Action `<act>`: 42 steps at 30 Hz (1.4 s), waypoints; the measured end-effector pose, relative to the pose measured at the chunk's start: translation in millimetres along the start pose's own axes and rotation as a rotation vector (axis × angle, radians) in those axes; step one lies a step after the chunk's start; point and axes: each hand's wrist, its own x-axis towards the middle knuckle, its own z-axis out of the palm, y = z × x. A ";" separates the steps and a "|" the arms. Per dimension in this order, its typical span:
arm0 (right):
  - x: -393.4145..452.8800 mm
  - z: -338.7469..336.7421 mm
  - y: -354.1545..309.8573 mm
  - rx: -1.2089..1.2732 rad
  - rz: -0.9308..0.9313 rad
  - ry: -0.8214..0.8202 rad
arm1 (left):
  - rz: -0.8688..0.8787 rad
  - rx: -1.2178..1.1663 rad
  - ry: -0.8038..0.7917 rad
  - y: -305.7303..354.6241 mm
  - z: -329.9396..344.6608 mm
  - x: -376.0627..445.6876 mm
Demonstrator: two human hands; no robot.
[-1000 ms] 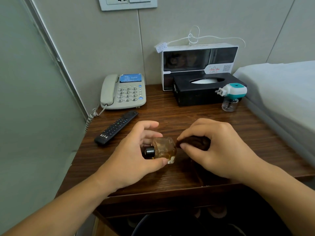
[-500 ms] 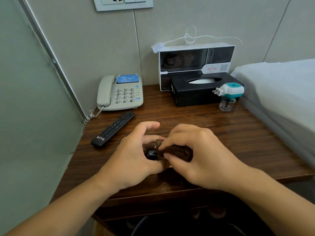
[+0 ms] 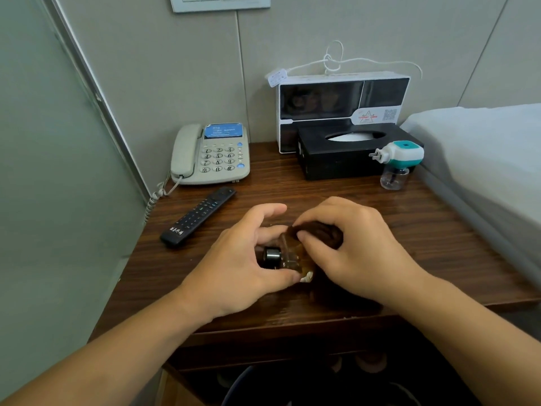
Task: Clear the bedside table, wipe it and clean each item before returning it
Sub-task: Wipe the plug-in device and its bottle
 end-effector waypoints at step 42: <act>-16.3 -3.9 -3.1 0.128 0.127 0.033 | 0.028 -0.050 0.001 -14.6 -11.7 -4.2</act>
